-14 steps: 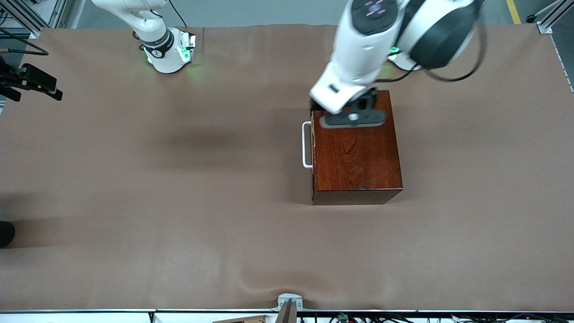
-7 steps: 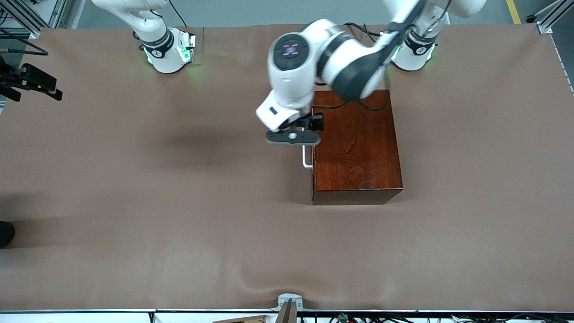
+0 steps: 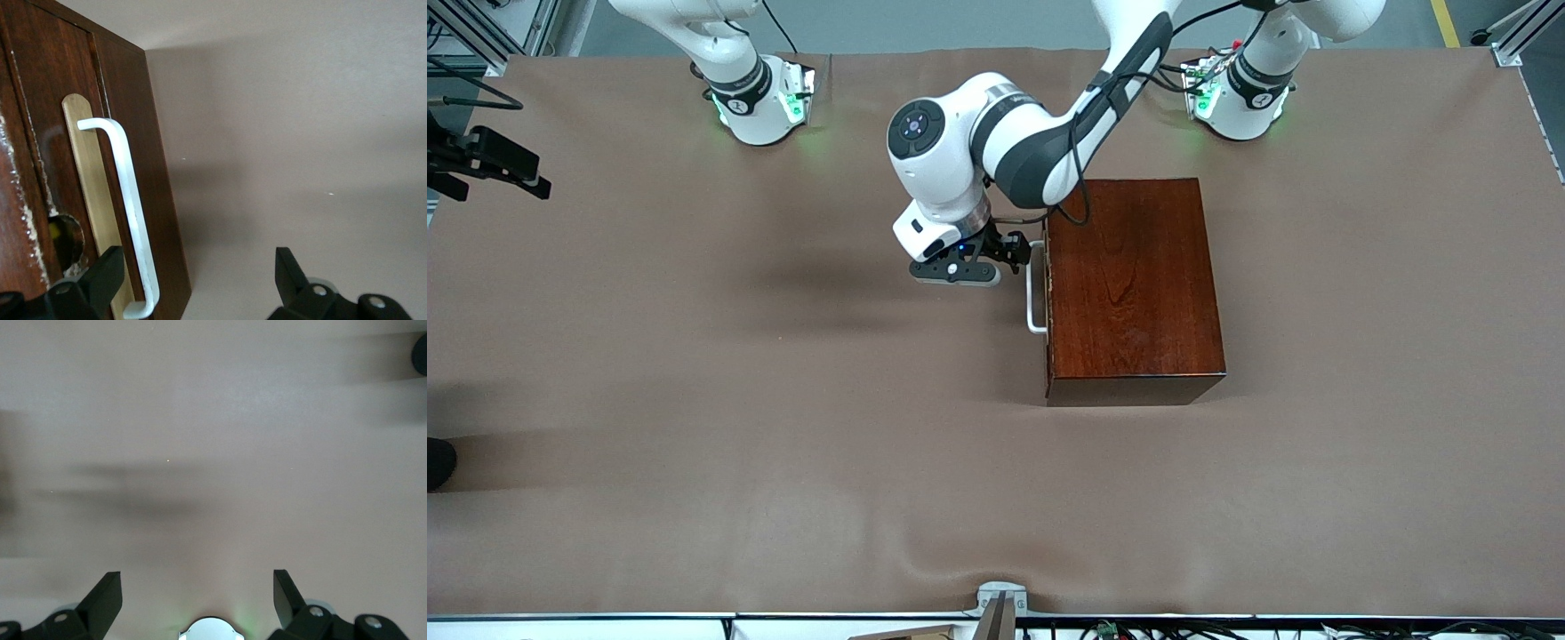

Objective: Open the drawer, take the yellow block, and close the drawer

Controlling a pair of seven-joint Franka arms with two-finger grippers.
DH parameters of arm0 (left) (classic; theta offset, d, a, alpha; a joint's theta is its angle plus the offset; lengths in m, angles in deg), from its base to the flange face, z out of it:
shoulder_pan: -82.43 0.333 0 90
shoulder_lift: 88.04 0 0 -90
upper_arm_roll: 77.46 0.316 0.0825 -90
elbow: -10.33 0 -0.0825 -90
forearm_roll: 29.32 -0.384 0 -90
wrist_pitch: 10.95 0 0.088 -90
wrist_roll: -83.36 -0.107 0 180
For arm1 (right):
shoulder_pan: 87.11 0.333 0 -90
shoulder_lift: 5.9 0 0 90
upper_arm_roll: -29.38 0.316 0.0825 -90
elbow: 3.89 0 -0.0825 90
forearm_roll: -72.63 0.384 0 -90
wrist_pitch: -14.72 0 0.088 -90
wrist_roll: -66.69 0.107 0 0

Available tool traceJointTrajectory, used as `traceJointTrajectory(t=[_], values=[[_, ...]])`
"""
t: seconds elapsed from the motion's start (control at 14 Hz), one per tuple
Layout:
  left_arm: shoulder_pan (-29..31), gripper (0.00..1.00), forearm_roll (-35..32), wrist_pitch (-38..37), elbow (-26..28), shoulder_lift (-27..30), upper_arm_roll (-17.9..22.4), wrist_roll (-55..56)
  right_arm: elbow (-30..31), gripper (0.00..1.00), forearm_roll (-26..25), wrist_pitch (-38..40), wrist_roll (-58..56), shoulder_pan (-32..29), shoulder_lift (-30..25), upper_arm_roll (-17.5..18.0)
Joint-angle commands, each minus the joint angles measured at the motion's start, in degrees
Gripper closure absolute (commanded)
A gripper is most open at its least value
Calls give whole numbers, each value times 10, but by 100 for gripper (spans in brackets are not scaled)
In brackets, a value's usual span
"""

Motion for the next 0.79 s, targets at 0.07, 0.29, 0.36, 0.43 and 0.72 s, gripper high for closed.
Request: traceJointTrajectory(t=[0.07,0.29,0.36,0.43,0.72], values=[[-16,0,-33,-45,-15,-19,7,-2,6,0,9,-1,-1,-11,-7,6],[-17,0,-30,-48,-10,-25,6,27,6,0,9,-1,-1,-11,-7,7],[-17,0,-28,-48,-10,-29,6,47,5,0,9,-1,-1,-11,-7,7],[-16,0,-27,-48,-10,-30,5,58,5,0,9,-1,-1,-11,-7,6],[-15,0,-27,-48,-6,-35,4,86,5,0,9,-1,-1,-11,-7,7]])
